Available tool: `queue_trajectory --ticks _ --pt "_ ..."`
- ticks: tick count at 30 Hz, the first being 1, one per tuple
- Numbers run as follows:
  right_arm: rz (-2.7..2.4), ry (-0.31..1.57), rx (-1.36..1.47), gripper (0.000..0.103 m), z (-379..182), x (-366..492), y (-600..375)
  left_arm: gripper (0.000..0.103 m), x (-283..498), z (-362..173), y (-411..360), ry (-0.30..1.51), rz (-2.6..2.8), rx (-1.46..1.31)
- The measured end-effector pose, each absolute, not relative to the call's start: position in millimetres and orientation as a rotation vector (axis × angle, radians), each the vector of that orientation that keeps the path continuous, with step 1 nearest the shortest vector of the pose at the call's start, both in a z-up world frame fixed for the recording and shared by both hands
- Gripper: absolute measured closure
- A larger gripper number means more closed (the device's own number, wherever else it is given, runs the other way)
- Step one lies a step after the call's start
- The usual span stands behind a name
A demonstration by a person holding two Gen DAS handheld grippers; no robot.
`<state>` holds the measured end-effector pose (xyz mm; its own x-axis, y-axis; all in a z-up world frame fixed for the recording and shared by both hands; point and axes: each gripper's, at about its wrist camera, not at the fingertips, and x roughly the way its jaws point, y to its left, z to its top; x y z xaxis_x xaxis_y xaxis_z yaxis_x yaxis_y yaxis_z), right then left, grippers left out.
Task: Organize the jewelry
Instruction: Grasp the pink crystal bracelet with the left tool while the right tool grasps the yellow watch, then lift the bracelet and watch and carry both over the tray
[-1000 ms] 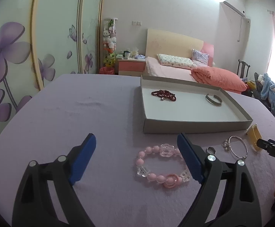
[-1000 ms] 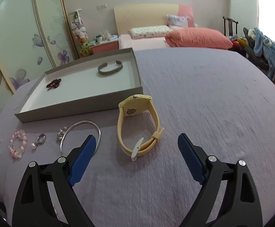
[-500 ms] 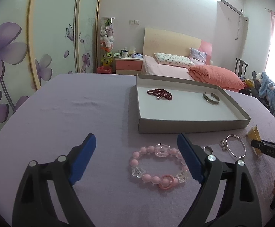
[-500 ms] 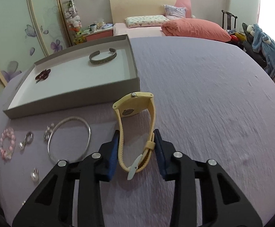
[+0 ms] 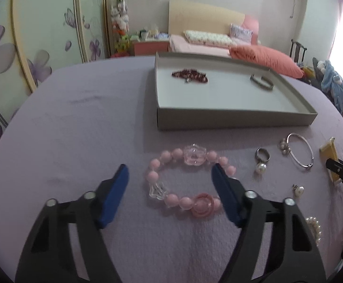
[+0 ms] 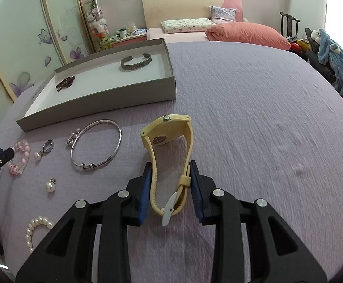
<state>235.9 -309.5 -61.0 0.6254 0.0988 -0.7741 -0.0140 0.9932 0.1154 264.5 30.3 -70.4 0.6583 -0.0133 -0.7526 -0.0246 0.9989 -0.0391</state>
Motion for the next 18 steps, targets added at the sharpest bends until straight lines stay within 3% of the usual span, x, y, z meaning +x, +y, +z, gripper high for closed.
queue_trajectory --ticks 2,9,11,12,18 --pt "0.067 0.893 0.104 0.071 -61 236 -309 0.045 270 -75 31 0.883 0.016 -0.05" --pt "0.069 0.894 0.104 0.07 -61 236 -310 0.057 279 -77 39 0.908 0.039 0.005" --pt "0.07 0.894 0.102 0.07 -61 236 -310 0.08 277 -77 38 0.902 0.007 0.014" --pt "0.07 0.894 0.101 0.07 -60 236 -309 0.085 277 -76 37 0.901 0.001 0.021" --pt "0.072 0.895 0.104 0.07 -60 237 -309 0.089 271 -75 36 0.895 -0.024 0.027"
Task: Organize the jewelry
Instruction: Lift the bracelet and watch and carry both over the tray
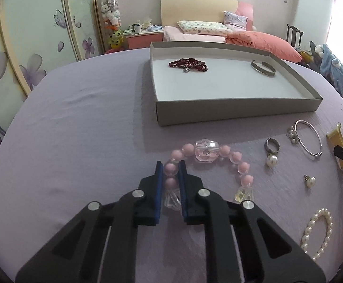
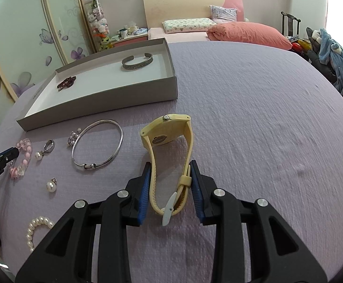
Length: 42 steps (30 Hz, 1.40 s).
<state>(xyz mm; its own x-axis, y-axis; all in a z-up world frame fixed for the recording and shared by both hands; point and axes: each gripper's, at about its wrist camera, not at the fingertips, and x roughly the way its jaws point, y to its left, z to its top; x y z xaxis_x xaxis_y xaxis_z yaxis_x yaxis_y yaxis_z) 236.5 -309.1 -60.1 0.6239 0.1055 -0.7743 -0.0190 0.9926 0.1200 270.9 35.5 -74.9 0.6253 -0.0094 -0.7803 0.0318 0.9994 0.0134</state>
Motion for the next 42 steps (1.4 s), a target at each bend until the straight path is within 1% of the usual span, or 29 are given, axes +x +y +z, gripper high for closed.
queue_trajectory --ticks 7,12,17,21,28,42 --pt "0.07 0.893 0.108 0.07 -60 236 -309 0.09 263 -64 34 0.847 -0.049 0.007" --pt "0.098 0.882 0.134 0.07 -59 233 -307 0.09 247 -40 36 0.748 -0.11 -0.047" --pt "0.121 0.82 0.115 0.071 -48 224 -297 0.09 227 -15 32 0.658 -0.154 -0.076" --pt "0.139 0.76 0.097 0.071 -37 214 -290 0.09 215 -5 30 0.619 -0.176 -0.105" --pt "0.165 0.672 0.071 0.071 -22 193 -279 0.09 195 4 29 0.578 -0.204 -0.141" --pt "0.181 0.622 0.079 0.071 -9 178 -274 0.09 161 16 23 0.522 -0.241 -0.176"
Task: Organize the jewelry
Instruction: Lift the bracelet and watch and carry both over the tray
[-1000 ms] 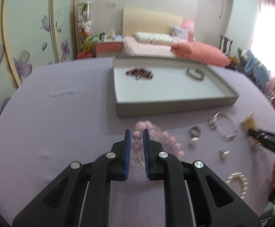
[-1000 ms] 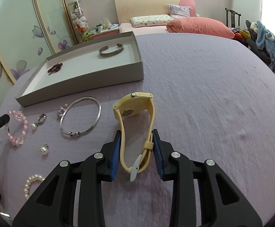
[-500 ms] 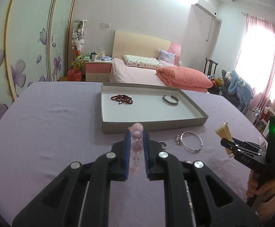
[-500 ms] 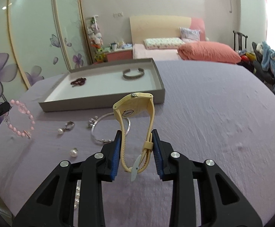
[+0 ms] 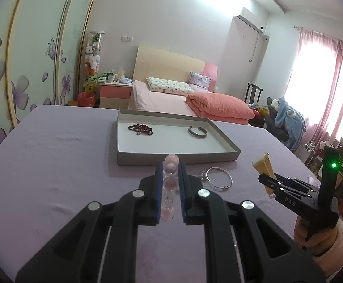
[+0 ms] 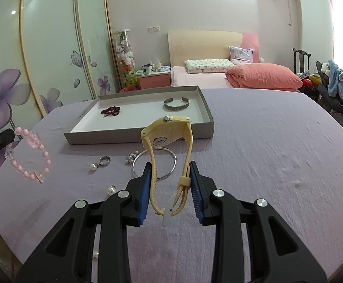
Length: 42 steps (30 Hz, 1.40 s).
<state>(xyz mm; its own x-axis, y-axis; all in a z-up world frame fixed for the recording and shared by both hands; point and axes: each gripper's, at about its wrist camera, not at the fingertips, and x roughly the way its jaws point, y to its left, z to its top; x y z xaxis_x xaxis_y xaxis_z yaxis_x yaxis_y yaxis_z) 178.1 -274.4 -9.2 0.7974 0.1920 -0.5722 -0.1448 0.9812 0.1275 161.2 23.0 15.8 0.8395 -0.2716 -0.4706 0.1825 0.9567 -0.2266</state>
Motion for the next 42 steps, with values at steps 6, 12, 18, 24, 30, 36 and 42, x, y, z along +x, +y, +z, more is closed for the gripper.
queue_trajectory --ticks 6,12,18,24,30,36,42 --pt "0.185 0.59 0.082 0.071 -2 173 -275 0.09 157 18 21 0.511 -0.25 -0.183" --pt "0.184 0.563 0.088 0.071 4 170 -274 0.09 155 23 20 0.496 -0.263 -0.19" --pt "0.184 0.523 0.097 0.071 13 170 -275 0.09 152 32 18 0.467 -0.274 -0.195" --pt "0.189 0.46 0.1 0.071 31 174 -273 0.09 159 47 15 0.416 -0.269 -0.181" --pt "0.17 0.405 0.094 0.071 48 192 -270 0.09 183 62 14 0.371 -0.241 -0.155" --pt "0.15 0.365 0.097 0.071 58 222 -267 0.09 226 77 13 0.344 -0.212 -0.137" --pt "0.136 0.354 0.106 0.071 59 264 -263 0.09 268 88 10 0.313 -0.183 -0.142"
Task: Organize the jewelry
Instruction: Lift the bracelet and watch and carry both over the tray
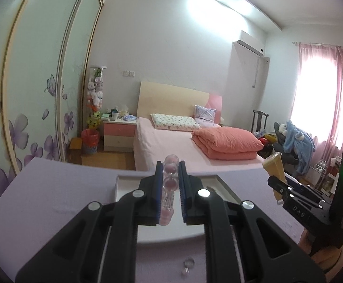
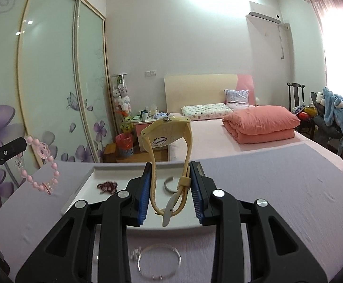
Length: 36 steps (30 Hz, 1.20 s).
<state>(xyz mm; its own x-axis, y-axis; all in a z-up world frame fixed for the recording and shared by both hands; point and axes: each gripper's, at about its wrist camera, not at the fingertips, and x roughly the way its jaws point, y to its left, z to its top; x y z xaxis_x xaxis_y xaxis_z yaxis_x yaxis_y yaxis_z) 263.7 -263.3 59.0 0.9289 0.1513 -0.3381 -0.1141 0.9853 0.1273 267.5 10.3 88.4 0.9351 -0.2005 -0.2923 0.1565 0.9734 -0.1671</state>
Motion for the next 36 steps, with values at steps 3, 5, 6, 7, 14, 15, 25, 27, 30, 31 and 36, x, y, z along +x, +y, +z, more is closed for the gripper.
queue_trajectory --ticks 3,5,6,7,14,15,25,27,30,31,36 --pt "0.136 0.361 0.114 0.071 55 283 -261 0.09 291 90 6 0.305 -0.176 -0.132" --pt "0.134 0.375 0.123 0.071 51 300 -260 0.09 308 88 1 0.298 -0.172 -0.122" --pt "0.134 0.381 0.125 0.071 48 302 -260 0.09 313 87 0 0.299 -0.17 -0.122" --pt "0.133 0.392 0.128 0.071 44 307 -260 0.09 322 85 -2 0.304 -0.169 -0.125" --pt "0.125 0.53 0.13 0.071 9 353 -252 0.09 375 56 -14 0.37 -0.14 -0.121" --pt "0.123 0.54 0.125 0.071 6 356 -249 0.09 383 51 -15 0.378 -0.134 -0.117" --pt "0.112 0.66 0.148 0.071 -14 386 -244 0.089 417 17 -11 0.441 -0.106 -0.116" --pt "0.107 0.68 0.151 0.07 -17 389 -242 0.089 420 12 -10 0.45 -0.105 -0.116" --pt "0.1 0.706 0.148 0.067 -20 392 -241 0.089 425 5 -8 0.467 -0.107 -0.119" --pt "0.095 0.711 0.146 0.065 -21 394 -241 0.089 426 3 -7 0.471 -0.108 -0.122" --pt "0.084 0.724 0.156 0.057 -24 396 -241 0.089 429 -4 -5 0.481 -0.109 -0.121"
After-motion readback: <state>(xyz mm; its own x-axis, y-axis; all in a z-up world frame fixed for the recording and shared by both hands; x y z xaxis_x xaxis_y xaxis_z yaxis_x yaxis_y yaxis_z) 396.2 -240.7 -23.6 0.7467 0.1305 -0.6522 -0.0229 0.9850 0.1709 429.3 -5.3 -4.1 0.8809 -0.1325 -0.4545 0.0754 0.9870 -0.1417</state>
